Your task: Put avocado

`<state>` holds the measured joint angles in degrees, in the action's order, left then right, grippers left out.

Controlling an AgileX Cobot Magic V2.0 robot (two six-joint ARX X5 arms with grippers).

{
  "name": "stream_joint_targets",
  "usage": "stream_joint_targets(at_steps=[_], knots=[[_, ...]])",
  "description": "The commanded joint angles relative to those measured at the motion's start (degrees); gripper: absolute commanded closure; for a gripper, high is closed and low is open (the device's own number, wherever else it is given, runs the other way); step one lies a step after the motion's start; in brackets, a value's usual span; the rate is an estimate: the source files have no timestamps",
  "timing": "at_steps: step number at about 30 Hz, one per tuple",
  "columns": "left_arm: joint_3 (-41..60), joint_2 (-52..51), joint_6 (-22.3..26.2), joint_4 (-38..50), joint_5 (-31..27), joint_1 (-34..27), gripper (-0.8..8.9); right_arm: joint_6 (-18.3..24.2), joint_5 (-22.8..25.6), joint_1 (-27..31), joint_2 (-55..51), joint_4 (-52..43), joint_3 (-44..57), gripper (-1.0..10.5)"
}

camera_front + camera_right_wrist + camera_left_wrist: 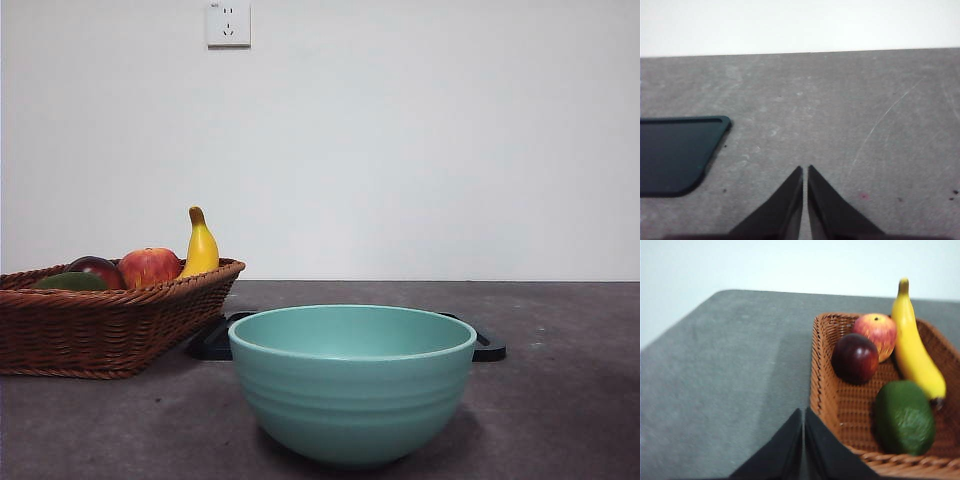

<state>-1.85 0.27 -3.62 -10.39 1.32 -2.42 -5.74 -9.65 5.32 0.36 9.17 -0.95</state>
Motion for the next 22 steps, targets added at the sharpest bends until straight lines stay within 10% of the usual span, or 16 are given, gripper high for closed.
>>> stream_joint_targets(at_steps=[1,14,22], knots=[[1.2,-0.1,-10.6,-0.3,-0.1,-0.2,8.05,-6.5,-1.7,0.2,-0.2,-0.3,0.3,9.4],[-4.4,0.4,-23.0,-1.2,3.5,-0.2,8.04,-13.9,-3.9,0.2,-0.1,-0.1,-4.7,9.4],[-17.0,7.3,-21.3,-9.3,6.0,-0.2,8.04,-13.5,-5.9,0.1,6.3,4.4,-18.0,9.4]])
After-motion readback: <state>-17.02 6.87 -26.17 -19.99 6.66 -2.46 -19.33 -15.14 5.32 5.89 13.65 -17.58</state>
